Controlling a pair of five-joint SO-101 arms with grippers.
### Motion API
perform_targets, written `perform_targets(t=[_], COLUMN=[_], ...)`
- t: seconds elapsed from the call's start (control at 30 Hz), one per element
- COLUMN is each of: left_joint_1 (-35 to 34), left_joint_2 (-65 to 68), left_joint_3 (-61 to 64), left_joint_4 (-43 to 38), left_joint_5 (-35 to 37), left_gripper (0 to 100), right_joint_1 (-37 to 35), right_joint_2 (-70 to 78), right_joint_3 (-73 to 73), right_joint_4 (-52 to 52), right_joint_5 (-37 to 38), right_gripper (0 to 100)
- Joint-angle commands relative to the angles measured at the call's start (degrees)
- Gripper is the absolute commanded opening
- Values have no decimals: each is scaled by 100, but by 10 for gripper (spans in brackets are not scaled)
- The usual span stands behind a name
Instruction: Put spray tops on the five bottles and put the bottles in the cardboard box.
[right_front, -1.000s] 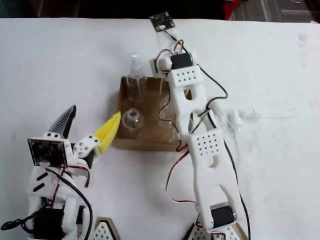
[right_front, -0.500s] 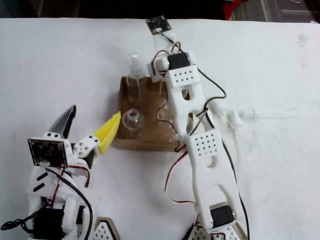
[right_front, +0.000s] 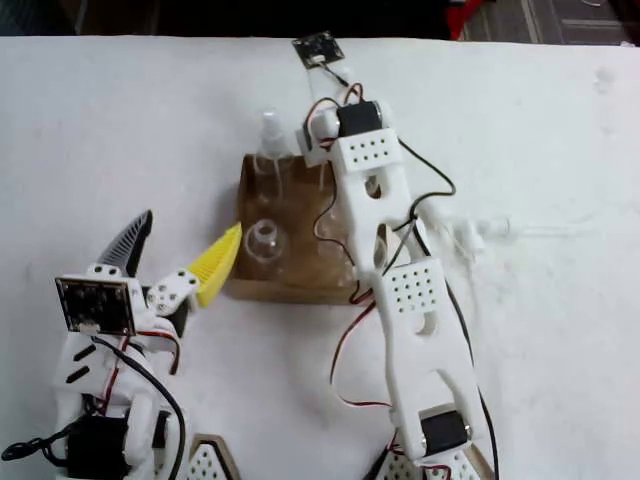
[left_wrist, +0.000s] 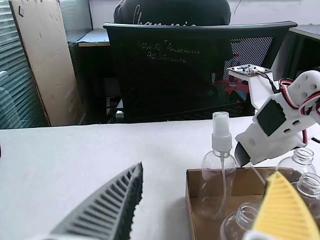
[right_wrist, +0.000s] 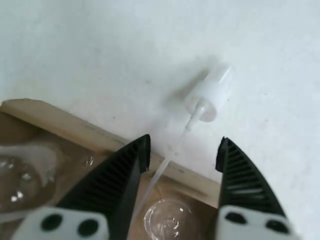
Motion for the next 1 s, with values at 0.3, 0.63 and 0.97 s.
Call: perform_targets(t=[0.3,0.63,0.97], left_joint_1=[-66,-66,-75], left_joint_2=[-31,-31,-31], left_joint_3=[-53,-53,-53], left_joint_4=[-114,-114,-114], left_joint_5=[70,70,70], left_gripper=[373,373,373], right_joint_1=[4,347,523], right_joint_2=[92,-145,-479], right_joint_3=[-114,-149,-167], right_joint_4=[-48,180,303], right_joint_5=[273,554,580], right_gripper=[61,15,15])
